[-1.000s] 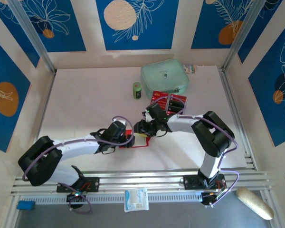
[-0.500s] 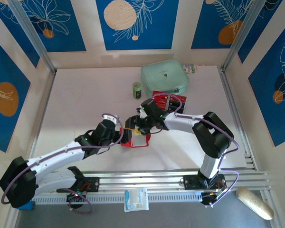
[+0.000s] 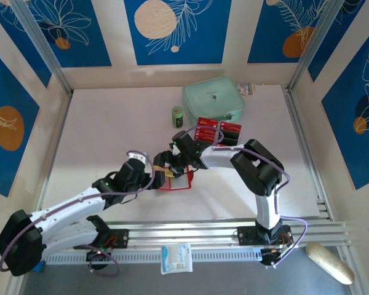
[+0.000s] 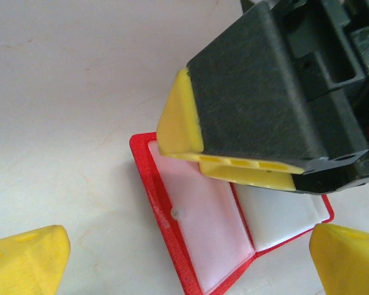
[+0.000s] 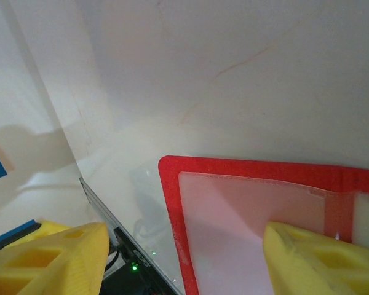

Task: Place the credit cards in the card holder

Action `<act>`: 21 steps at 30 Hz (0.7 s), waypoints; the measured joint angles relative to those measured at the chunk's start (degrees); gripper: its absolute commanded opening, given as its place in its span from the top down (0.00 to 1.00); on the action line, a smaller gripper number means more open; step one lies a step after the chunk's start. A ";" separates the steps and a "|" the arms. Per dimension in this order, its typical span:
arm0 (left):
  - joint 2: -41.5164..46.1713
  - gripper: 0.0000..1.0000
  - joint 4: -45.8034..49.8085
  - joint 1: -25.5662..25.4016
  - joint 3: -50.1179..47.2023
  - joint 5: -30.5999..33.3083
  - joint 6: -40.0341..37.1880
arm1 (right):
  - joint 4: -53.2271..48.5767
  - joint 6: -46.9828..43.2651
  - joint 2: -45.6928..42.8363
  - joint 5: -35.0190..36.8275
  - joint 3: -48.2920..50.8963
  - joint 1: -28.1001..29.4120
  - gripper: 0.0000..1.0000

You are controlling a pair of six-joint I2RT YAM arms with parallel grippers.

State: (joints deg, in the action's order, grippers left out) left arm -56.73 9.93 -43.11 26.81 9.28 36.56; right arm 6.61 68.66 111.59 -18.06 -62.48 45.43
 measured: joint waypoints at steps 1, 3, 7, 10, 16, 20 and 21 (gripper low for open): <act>-0.28 0.00 -0.02 0.07 -0.11 0.00 0.00 | 0.50 0.35 0.00 0.02 0.26 0.00 0.32; -1.53 0.00 -0.07 0.20 -0.20 -0.02 -0.02 | 1.75 0.98 -0.04 0.00 0.81 0.00 0.32; -5.57 0.00 -0.61 0.37 -0.20 -0.24 -0.02 | 3.28 1.92 -0.44 0.00 1.75 -0.13 0.32; -9.03 0.00 -1.40 0.46 -0.17 -0.22 -0.04 | 3.26 2.40 -1.44 -0.07 2.38 -0.52 0.32; -13.44 0.00 -2.03 0.52 0.13 -0.13 -0.26 | 2.71 2.08 -6.91 -0.17 4.44 -2.10 0.33; -14.82 0.00 -2.45 0.55 0.46 0.22 -0.46 | -1.03 -1.33 -13.14 0.92 5.97 -4.02 0.34; -15.10 0.00 -2.47 0.55 0.61 0.26 -0.48 | -3.10 -3.06 -14.97 1.77 6.19 -4.44 0.34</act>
State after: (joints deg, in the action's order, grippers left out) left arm -71.83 7.46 -42.57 27.42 9.54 36.07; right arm 3.51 65.60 96.62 -16.29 -56.29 40.99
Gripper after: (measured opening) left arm 0.996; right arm 0.662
